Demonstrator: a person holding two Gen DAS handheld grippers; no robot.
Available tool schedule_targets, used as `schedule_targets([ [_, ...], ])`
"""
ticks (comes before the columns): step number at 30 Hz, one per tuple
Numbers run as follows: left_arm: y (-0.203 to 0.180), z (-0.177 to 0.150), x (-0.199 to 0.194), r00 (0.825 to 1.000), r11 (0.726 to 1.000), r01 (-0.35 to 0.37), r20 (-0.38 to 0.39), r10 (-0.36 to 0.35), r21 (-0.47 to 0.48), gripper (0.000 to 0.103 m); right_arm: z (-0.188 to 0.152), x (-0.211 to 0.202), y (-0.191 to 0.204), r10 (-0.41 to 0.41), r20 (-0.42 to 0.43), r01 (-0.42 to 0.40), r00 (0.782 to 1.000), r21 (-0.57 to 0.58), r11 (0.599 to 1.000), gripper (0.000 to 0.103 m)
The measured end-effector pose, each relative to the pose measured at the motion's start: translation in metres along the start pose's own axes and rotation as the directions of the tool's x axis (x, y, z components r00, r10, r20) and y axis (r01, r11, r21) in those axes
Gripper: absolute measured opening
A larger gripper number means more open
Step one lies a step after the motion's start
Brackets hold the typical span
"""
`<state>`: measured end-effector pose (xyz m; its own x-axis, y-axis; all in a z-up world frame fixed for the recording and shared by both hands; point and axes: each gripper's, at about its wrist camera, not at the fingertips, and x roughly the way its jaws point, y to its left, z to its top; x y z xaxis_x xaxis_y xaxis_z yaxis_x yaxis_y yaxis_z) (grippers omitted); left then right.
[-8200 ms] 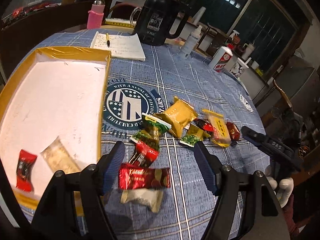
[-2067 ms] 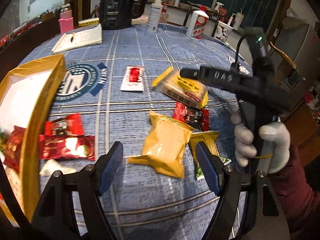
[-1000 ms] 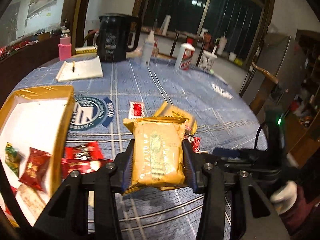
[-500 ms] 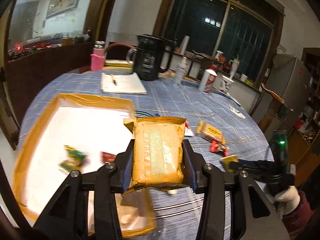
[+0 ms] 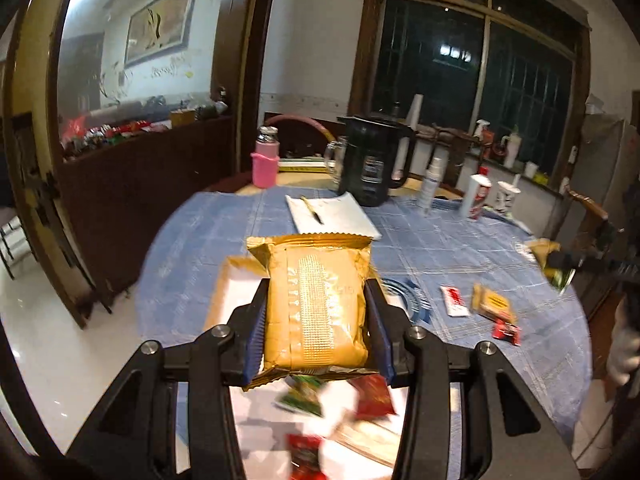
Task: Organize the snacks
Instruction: 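Carry the yellow cake packet over the box with the left gripper while the right lowers its snack inside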
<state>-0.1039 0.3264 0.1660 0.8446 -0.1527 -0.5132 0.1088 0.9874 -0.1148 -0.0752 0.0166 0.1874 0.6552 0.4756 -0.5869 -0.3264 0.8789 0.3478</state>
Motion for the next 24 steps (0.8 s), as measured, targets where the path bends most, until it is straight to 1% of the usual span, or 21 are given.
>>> schedule_targets([
  [1, 0.002, 0.007, 0.005, 1.000, 1.000, -0.022, -0.009, 0.022, 0.012, 0.046, 0.010, 0.012, 0.009, 0.033, -0.011, -0.033, 0.999, -0.011, 0.999, 0.029],
  [3, 0.005, 0.016, 0.019, 0.998, 0.999, -0.046, -0.032, 0.047, 0.018, 0.046, 0.020, 0.045, 0.027, 0.067, -0.039, -0.069, 0.997, -0.039, 0.997, 0.029],
  [6, 0.009, 0.013, 0.038, 0.997, 0.999, -0.053, -0.064, 0.053, -0.009, 0.046, 0.010, 0.098, 0.044, 0.109, -0.128, -0.117, 0.986, -0.051, 0.992, 0.029],
  [9, 0.010, -0.004, 0.062, 0.991, 0.998, -0.049, -0.123, 0.044, -0.037, 0.046, -0.011, 0.142, 0.056, 0.108, -0.190, -0.123, 0.976, -0.070, 0.990, 0.030],
  [12, 0.013, -0.018, 0.086, 0.982, 0.996, -0.076, -0.175, 0.068, -0.040, 0.046, -0.031, 0.177, 0.065, 0.071, -0.233, -0.100, 0.970, -0.111, 0.989, 0.030],
  [14, 0.017, -0.025, 0.103, 0.975, 0.994, -0.089, -0.209, 0.076, -0.057, 0.046, -0.039, 0.196, 0.070, 0.039, -0.249, -0.076, 0.968, -0.142, 0.987, 0.030],
  [19, 0.029, -0.036, 0.137, 0.957, 0.987, -0.125, -0.274, 0.093, -0.100, 0.046, -0.047, 0.225, 0.072, 0.001, -0.287, -0.047, 0.958, -0.152, 0.987, 0.030],
  [22, 0.033, -0.041, 0.145, 0.946, 0.982, -0.156, -0.303, 0.117, -0.109, 0.047, -0.048, 0.235, 0.069, -0.011, -0.297, -0.035, 0.955, -0.147, 0.988, 0.030],
  [24, 0.034, -0.043, 0.146, 0.943, 0.981, -0.165, -0.308, 0.126, -0.104, 0.047, -0.048, 0.239, 0.069, -0.007, -0.303, -0.037, 0.953, -0.141, 0.989, 0.032],
])
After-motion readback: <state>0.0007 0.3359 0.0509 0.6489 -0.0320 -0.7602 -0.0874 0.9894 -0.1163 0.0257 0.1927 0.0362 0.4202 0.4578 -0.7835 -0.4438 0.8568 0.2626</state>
